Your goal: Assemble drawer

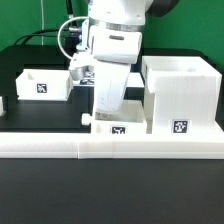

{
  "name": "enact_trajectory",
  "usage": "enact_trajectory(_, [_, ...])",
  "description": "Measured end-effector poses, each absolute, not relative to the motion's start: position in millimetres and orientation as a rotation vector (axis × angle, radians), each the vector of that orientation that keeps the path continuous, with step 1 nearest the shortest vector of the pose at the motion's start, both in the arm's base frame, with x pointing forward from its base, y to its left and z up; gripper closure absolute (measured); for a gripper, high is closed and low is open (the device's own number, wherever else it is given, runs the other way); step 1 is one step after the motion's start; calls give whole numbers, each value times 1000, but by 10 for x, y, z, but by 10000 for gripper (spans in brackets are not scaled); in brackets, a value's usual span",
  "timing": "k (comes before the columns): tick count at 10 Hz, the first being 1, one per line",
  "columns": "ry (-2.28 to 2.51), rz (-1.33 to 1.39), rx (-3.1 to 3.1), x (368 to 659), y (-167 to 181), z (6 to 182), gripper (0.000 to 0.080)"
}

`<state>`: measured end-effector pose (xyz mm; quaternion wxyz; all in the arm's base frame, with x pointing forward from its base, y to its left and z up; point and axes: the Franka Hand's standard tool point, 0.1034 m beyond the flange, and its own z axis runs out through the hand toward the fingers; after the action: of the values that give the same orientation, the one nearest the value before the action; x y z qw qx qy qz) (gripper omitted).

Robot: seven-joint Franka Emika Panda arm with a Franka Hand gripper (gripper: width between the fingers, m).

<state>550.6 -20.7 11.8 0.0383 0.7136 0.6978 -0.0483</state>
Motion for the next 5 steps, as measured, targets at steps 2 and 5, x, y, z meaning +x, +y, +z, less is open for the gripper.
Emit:
enact_trajectory(2, [2136, -150, 2194, 5500, -216, 111, 757])
enact_trajectory(5, [2134, -149, 2196, 5500, -212, 114, 757])
